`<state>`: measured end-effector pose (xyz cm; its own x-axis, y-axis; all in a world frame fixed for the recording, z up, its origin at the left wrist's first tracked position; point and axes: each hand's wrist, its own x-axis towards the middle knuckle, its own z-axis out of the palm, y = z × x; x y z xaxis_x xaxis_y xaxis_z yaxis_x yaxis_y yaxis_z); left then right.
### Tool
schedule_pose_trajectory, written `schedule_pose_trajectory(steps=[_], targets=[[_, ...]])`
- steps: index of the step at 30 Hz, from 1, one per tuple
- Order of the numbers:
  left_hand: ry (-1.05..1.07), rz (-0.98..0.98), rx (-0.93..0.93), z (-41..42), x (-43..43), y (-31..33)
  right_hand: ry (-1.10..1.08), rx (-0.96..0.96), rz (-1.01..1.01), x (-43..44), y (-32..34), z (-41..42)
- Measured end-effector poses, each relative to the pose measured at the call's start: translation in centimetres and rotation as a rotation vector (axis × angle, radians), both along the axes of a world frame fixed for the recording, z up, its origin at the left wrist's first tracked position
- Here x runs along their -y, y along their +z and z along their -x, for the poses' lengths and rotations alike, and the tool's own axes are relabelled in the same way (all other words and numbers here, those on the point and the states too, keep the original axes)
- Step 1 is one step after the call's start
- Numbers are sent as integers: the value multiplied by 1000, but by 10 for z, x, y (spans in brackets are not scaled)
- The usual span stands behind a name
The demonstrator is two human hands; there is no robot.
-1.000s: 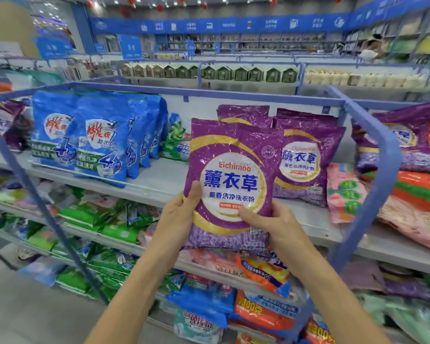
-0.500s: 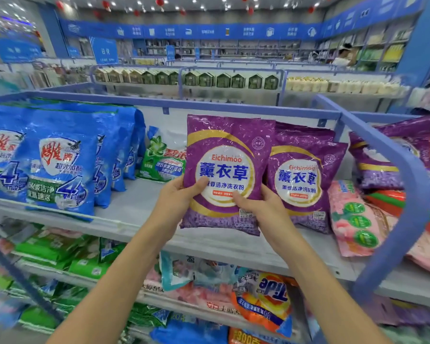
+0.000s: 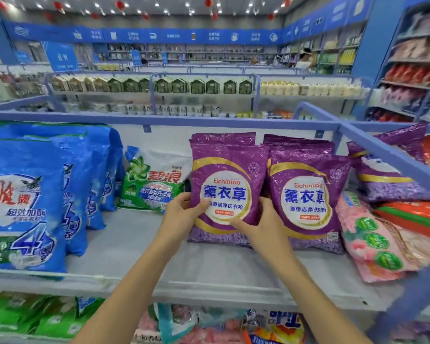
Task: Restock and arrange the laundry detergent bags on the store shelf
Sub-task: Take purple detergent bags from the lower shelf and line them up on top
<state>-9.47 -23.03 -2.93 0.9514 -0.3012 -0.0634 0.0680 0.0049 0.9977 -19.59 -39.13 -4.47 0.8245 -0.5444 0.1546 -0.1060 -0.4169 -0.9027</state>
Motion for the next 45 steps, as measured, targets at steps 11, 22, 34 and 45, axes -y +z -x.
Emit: schedule_pose_trajectory(steps=[11, 22, 34, 45], targets=[[-125, -479, 358, -6, -12, -25, -86, -234, 277, -8, -27, -6], [-110, -470, 454, -5, -6, -39, -138, -189, 258, -8, -28, -11], [-111, -522, 486, 2, -3, -34, -185, -133, 280, -22, -26, -5], [-144, -583, 545, 2, -11, -37, -144, -54, 272, -26, -21, 9]])
